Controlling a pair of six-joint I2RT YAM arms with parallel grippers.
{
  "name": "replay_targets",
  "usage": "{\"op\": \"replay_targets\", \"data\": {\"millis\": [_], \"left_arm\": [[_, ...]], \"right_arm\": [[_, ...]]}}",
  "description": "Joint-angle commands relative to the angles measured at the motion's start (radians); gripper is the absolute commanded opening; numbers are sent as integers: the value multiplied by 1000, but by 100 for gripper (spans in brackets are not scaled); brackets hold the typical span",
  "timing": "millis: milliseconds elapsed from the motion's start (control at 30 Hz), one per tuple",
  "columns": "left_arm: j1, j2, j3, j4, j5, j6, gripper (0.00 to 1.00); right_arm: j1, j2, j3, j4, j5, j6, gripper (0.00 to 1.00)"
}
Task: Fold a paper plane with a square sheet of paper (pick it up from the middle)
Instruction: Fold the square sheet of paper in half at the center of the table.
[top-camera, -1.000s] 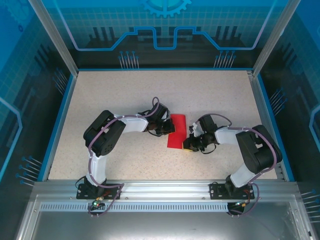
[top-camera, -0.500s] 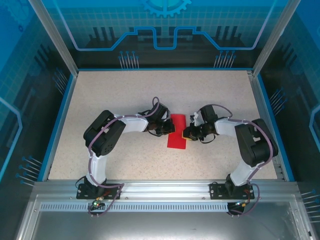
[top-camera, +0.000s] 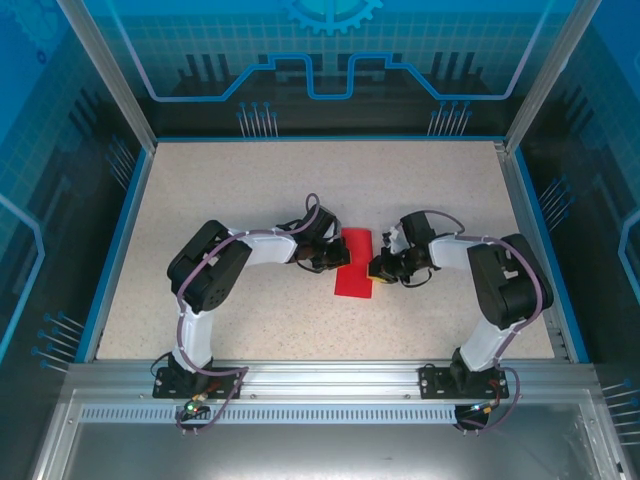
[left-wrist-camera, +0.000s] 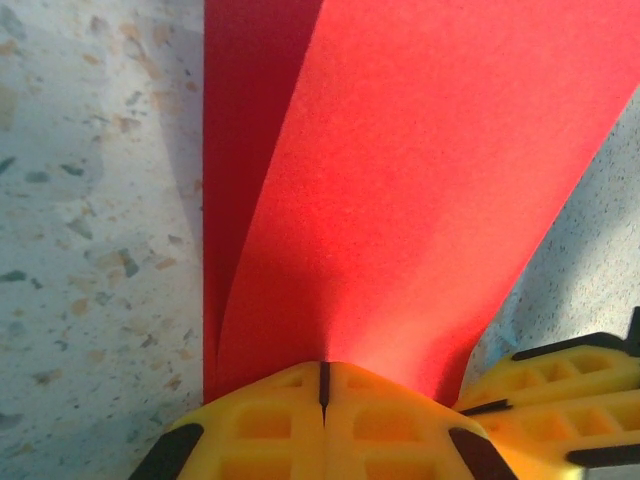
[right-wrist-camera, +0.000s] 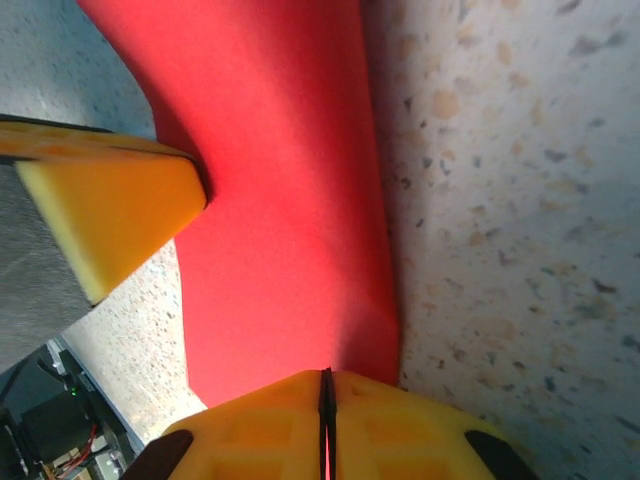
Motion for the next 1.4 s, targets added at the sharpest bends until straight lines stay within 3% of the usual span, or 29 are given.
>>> {"op": "replay_targets", "data": {"millis": [0,367,833,1367], "left_arm": [[-20,82,-27,-134,-62,21,0],[-20,83,-20,-140,-67,25,0],[-20,81,-19,-159,-79,35,0],[-20,82,-22,-162,-82,39,0]], "right_arm": [[-29,-37,48,-26,-27,2,11],[-39,116,92,-44,5,-34,10],[-51,78,208,-82,-43,-46,11],[-61,199,232,-80,56,-53,10]]}}
